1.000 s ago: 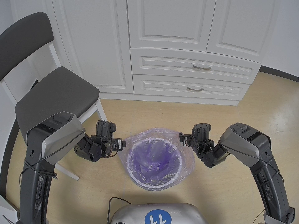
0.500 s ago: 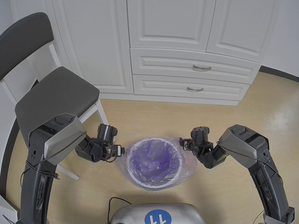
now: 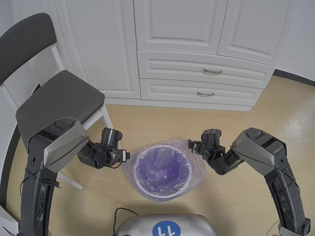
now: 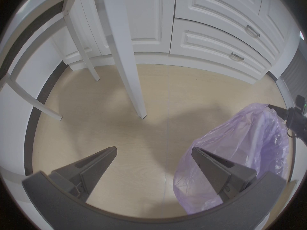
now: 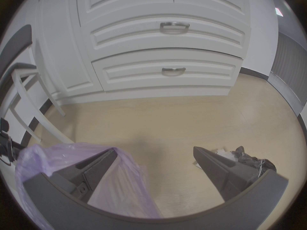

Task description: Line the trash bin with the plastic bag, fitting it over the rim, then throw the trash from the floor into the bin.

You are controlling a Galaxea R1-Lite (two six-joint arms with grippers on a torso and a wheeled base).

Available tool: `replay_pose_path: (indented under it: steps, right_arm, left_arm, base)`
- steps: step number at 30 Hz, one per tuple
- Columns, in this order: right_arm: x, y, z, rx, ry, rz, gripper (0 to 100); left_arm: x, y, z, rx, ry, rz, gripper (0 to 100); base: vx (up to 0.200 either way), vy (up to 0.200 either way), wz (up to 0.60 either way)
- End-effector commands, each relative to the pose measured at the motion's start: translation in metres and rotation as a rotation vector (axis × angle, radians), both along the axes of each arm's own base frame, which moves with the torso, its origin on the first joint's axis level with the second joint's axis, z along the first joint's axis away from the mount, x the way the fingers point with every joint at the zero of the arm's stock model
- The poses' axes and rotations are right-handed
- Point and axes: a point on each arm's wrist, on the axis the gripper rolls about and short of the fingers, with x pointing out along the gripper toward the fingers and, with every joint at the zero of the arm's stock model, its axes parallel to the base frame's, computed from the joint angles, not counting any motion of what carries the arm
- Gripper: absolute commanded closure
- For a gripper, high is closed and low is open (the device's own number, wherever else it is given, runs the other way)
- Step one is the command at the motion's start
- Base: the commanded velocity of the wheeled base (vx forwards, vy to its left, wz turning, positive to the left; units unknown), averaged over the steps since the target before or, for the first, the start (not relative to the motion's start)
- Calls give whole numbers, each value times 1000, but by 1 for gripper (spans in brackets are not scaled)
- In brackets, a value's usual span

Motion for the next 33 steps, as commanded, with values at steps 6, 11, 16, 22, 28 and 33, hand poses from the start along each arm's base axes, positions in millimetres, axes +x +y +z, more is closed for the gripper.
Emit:
replay_pose_path:
  steps: [6, 11, 16, 22, 28, 33]
  right_arm:
    - [-14, 7, 39, 24, -72, 27, 0]
    - [-18, 8, 39, 16, -64, 33, 0]
    - [-20, 0, 29, -50, -24, 38, 0]
    - [-24, -10, 20, -108, 84, 33, 0]
    - [-32, -27, 33, -141, 173, 14, 0]
    - [-45, -27, 25, -199, 223, 81, 0]
  left_arm:
    - [-18, 4, 24, 11, -12, -34, 0]
    - [-27, 10, 18, 28, -12, -103, 0]
    - [-34, 13, 15, 41, -38, -160, 0]
    - [-36, 15, 14, 50, -51, -168, 0]
    - [-40, 15, 16, 50, -48, -169, 0]
    - [-50, 7, 22, 43, -79, -191, 0]
  base:
    - [0, 0, 0]
    - [0, 0, 0]
    - [0, 0, 0]
    - [0, 0, 0]
    - [0, 0, 0]
    - [0, 0, 0]
